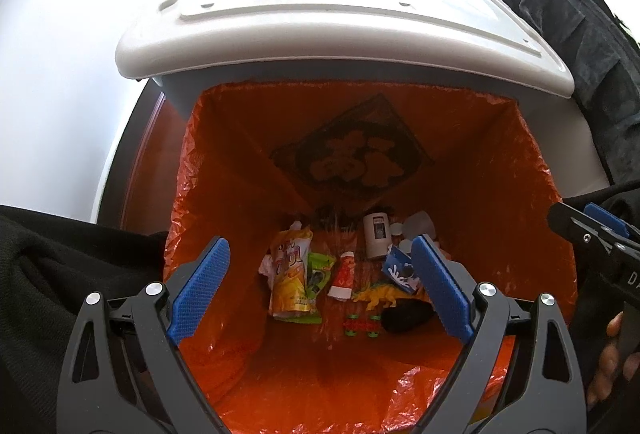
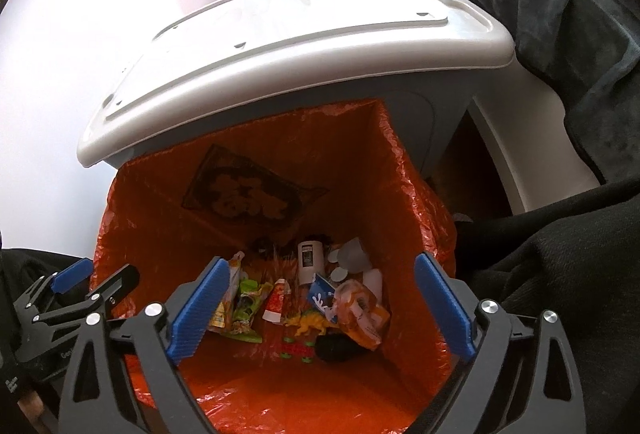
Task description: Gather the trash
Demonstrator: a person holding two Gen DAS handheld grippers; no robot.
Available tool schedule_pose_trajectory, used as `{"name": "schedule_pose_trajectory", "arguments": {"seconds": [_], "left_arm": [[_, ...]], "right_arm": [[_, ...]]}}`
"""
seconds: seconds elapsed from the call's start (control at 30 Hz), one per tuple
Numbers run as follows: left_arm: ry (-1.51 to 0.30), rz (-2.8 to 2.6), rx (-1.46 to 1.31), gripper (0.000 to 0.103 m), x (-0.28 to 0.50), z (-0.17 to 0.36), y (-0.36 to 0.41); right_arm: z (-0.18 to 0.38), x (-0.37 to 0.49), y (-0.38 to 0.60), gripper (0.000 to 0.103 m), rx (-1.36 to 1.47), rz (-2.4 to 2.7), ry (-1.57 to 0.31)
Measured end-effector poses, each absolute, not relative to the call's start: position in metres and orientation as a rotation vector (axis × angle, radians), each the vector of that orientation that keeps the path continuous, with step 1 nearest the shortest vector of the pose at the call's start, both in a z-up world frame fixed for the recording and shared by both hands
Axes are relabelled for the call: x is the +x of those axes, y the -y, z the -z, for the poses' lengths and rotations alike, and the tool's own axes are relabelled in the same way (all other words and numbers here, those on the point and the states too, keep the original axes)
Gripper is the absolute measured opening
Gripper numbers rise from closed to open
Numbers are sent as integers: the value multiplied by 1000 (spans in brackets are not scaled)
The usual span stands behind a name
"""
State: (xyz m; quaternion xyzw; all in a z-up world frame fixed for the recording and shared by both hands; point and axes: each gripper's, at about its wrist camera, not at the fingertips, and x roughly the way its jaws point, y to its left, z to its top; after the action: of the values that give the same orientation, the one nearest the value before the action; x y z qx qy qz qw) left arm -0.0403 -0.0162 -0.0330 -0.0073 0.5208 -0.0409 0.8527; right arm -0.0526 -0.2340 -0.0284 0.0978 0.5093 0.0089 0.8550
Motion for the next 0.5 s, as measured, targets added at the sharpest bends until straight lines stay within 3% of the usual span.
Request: {"name": "schedule_pose_trajectory", "arguments": {"seconds": [0.13, 0.37, 0.5], "left_arm": [[-1049, 100, -12, 90, -36, 18, 16], [-897, 63, 21, 91, -10, -16, 15], [-901, 52, 20, 91, 4, -15, 15]], "right_arm": [[17, -43, 236, 98, 199, 2, -1044], [-18, -6, 245, 98, 68, 135, -891], [-15, 5, 248, 98, 37, 197, -870]]}}
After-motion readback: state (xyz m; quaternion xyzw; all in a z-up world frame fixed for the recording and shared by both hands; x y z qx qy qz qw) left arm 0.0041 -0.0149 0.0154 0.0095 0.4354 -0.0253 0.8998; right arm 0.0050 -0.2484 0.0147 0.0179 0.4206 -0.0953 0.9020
